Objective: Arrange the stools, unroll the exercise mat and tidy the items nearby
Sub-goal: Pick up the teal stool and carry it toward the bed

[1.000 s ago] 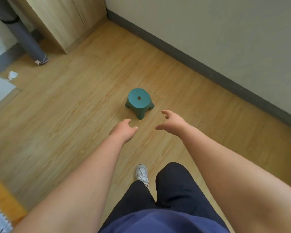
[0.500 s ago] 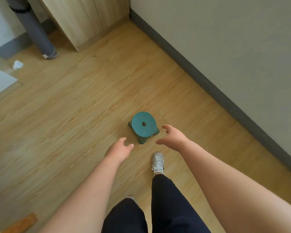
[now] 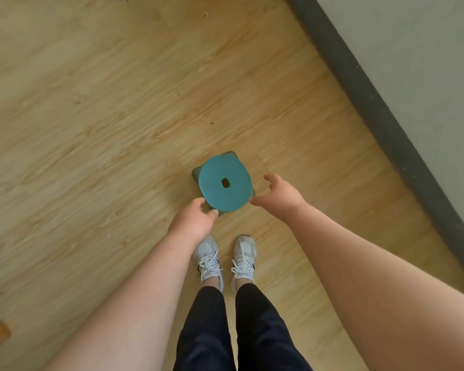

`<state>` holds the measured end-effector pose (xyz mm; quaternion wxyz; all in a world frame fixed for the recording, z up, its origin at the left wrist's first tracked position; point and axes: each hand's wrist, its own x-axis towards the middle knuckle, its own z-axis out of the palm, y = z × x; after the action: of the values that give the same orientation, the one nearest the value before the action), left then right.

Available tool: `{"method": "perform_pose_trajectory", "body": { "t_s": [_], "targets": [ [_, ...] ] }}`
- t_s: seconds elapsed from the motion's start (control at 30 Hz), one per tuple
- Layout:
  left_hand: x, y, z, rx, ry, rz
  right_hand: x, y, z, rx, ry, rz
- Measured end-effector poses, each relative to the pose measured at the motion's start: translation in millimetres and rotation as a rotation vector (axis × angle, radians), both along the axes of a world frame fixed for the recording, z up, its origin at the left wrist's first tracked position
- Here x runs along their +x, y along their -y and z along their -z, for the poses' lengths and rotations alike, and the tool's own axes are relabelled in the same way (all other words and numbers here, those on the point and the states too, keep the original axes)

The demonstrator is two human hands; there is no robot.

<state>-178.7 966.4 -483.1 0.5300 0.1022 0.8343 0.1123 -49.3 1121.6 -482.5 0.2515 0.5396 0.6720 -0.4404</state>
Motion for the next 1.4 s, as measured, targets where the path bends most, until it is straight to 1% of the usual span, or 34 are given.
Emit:
{"method": "perform_pose_trajectory", "body": {
  "t_s": [0.07,0.2,0.27,0.4,0.6,0.73,0.87,1.03,1.13,1.3,1.4],
  "targets": [
    [-10,-3,41,-0.020,-0.001,-0.019,-4,-4,42,-0.015,0.011,0.000],
    [-23,-7,126,-0.048,0.029,-0.160,-10,-11,125,-0.046,0.028,0.001],
    [-28,-10,169,-0.050,0.044,-0.226,-15,-17,167,-0.062,0.010,0.034],
    [-30,-13,231,-0.032,0.073,-0.363,-27,-32,226,-0.089,-0.052,0.120],
    [-27,-17,299,0.070,0.103,-0.526,-37,-43,288,-0.138,-0.128,0.230],
    [-23,-17,325,0.111,0.232,-0.662,-35,-38,315,-0.227,-0.147,0.282],
    [-25,-10,332,0.140,0.350,-0.711,-30,-34,327,-0.326,-0.193,0.349],
    [-29,3,315,0.133,0.361,-0.705,-24,-28,311,-0.355,-0.135,0.285],
    [-31,11,290,0.151,0.355,-0.715,-26,-22,285,-0.346,-0.139,0.277],
    [-37,26,229,0.212,0.321,-0.750,-42,-12,220,-0.327,-0.170,0.259],
    [-46,38,186,0.253,0.252,-0.804,-59,-3,176,-0.301,-0.202,0.231]
  ]
}}
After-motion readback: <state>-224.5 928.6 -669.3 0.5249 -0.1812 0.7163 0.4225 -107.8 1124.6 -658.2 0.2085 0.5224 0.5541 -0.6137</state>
